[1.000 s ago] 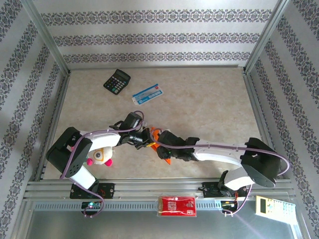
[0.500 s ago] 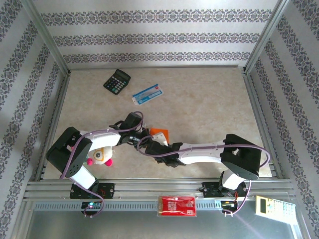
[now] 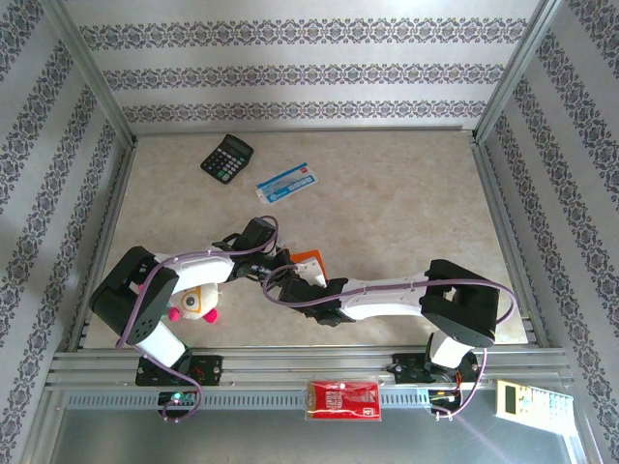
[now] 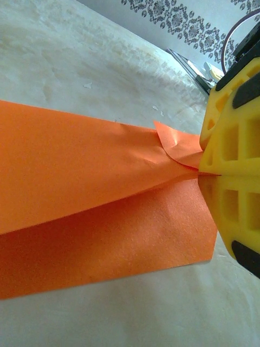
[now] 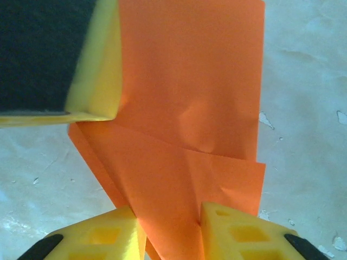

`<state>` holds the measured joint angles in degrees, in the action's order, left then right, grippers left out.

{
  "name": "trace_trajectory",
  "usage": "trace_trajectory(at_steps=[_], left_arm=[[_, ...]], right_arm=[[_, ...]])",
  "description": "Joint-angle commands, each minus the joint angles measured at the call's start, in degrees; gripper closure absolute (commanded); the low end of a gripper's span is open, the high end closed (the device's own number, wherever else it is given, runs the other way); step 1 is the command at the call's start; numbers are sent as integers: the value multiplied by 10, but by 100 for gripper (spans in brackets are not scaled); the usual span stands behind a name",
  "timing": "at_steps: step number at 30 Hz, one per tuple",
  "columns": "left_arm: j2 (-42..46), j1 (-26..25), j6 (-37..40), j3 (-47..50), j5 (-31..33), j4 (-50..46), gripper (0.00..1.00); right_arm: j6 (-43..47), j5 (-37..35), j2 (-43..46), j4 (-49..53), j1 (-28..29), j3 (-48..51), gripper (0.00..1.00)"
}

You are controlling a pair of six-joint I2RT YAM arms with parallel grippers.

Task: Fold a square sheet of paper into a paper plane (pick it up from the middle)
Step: Fourth fold the wing at the center of the table.

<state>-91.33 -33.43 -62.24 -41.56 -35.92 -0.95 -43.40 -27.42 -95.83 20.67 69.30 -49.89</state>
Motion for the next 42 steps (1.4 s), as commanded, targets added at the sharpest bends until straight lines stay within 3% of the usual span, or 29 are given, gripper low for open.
trace_trajectory(at_steps=[1,34,42], left_arm=[[12,-7,3,-15,1,-28,100],[4,-7,39,-32,1,-54,100],[70,23,71,-37,7,-95,68]], right_arm=[[-7,-22,-10,23,9,-12,70],[-13,-30,-4,23,8,4,100],[47,39,62,-92,-15,81,100]])
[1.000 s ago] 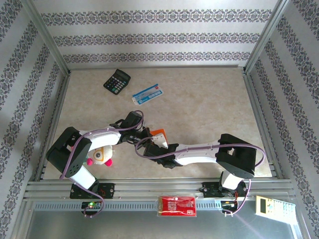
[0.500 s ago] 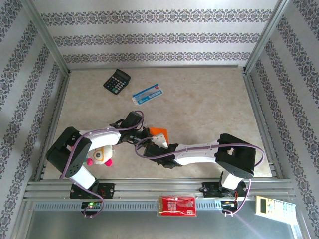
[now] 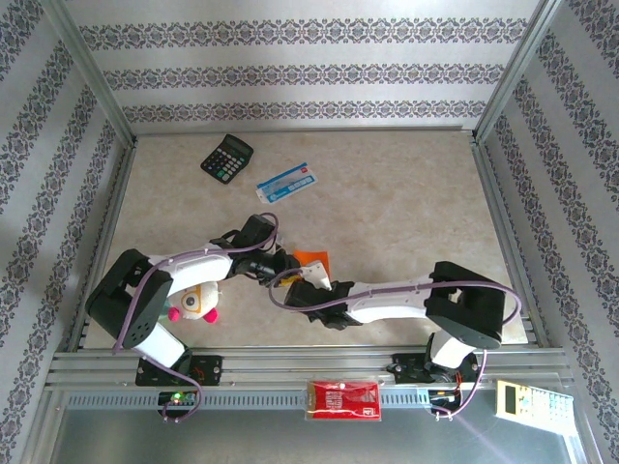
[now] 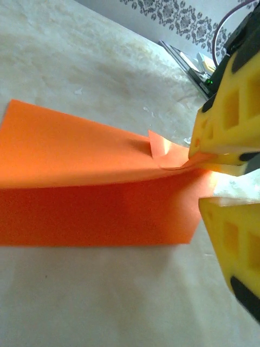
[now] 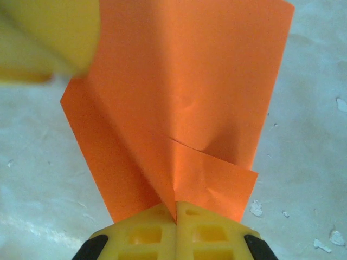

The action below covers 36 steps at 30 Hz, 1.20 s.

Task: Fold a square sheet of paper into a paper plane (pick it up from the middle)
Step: Fourth fold the wing at the center of the table.

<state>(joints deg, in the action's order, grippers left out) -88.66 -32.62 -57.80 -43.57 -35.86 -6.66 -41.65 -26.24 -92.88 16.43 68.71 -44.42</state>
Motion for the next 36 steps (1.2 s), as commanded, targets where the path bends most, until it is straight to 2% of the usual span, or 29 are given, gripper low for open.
trace_trajectory(at_steps=[1,5,8,12,18,23,36], left_arm=[[57,19,31,-17,8,-43,66],[113,35,39,-2,36,-62,66],[136,35,16,34,46,-36,74],[130,20,-10,65,46,11,86],[82,-19,-31,66,49,65,96],[45,-37,-45,66,48,106,100],[-35,-46,-36,47,44,155,100]], right_arm=[[37,39,43,-66,-13,37,100],[50,103,91,-134,-37,91,100],[50,140,118,-175,-53,125,100],[44,184,134,-228,-73,158,100],[19,224,139,-301,-91,192,100],[0,240,152,-341,-97,213,100],[-43,308,149,-432,-148,266,100]])
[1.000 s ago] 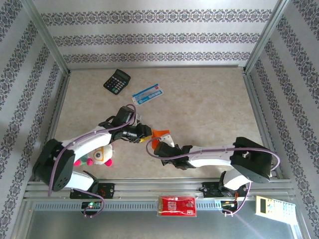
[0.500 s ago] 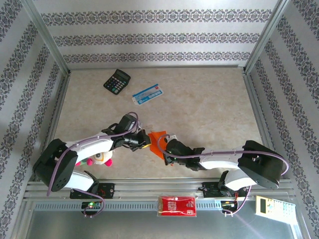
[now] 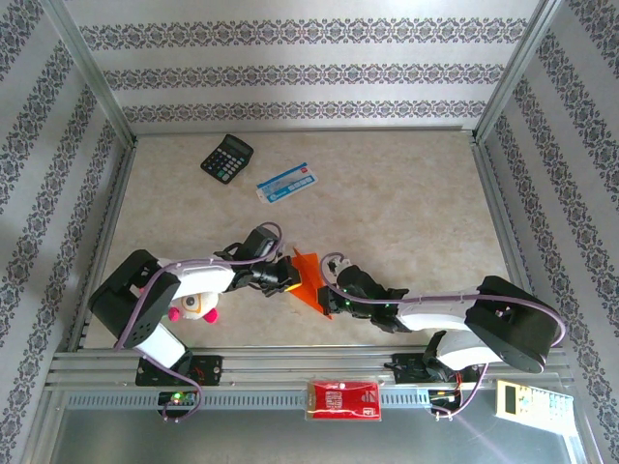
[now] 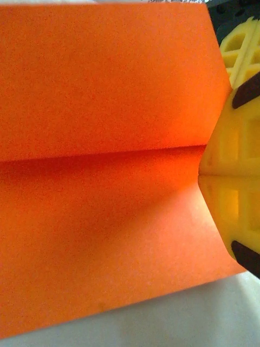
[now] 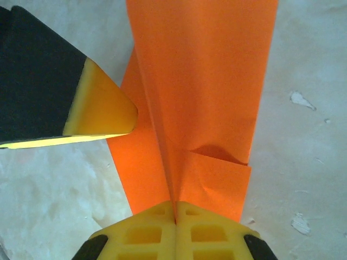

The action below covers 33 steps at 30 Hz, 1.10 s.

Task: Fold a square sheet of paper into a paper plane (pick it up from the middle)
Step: Fourth fold the wing at the center of the table.

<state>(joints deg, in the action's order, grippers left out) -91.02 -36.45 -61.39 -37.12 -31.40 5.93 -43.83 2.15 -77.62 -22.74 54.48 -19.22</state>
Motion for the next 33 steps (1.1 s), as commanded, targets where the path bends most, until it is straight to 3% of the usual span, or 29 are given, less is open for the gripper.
trace_trajectory(at_steps=[1,18,33], left_arm=[[-15,-7,2,-18,0,30,100],[-54,-7,17,-3,9,26,100],[-58,-7,40,-10,17,-3,100]], right_arm=[[-26,25,-5,-47,-6,16,100],[-96,59,-43,-148,-37,55,100],[-110,102,-37,-149,-68,59,100]])
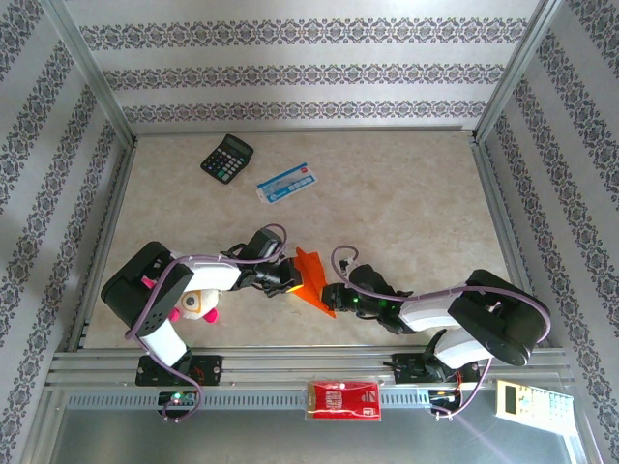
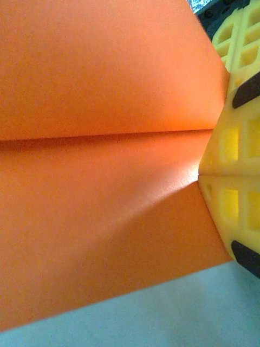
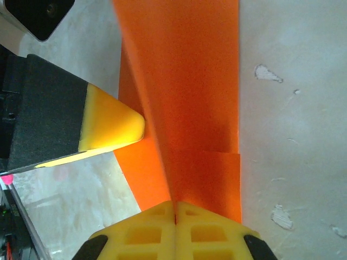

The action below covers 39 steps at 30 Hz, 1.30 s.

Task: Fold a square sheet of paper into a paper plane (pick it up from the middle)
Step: Fourth fold the wing at the center of the table.

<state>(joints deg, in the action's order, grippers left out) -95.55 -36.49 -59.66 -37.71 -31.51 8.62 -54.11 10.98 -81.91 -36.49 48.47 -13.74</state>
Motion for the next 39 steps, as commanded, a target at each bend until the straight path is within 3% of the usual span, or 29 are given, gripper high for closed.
trace_trajectory(at_steps=[1,21,39], left_arm=[[-15,-6,25,-5,18,-33,100],[-24,-7,55,-19,24,-65,100],[-29,-4,71,-28,32,-87,100]], right_arm=[[-6,17,7,-9,-10,4,100],[-32,93,-25,16,-44,-28,100],[-43,117,-8,30,-67,-28,100]])
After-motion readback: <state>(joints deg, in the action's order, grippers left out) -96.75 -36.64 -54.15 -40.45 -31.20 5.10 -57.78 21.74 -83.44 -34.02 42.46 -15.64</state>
